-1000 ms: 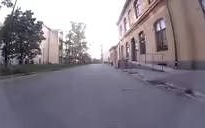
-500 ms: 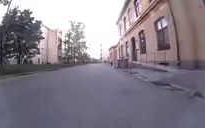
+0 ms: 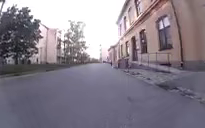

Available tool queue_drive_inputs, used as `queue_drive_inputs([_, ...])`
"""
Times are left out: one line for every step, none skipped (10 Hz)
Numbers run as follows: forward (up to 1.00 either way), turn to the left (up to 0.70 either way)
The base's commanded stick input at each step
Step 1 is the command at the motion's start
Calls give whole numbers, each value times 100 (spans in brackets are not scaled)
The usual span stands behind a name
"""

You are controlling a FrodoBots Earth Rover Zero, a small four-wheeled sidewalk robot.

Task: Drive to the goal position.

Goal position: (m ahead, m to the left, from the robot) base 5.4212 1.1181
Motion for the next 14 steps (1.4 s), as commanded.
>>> queue_drive_inputs([70, 0])
queue_drive_inputs([70, 0])
queue_drive_inputs([70, 0])
queue_drive_inputs([70, 0])
queue_drive_inputs([70, 0])
queue_drive_inputs([70, 0])
queue_drive_inputs([70, 0])
queue_drive_inputs([70, 0])
queue_drive_inputs([70, 0])
queue_drive_inputs([70, 0])
queue_drive_inputs([70, 0])
queue_drive_inputs([70, 0])
queue_drive_inputs([70, 0])
queue_drive_inputs([70, 0])
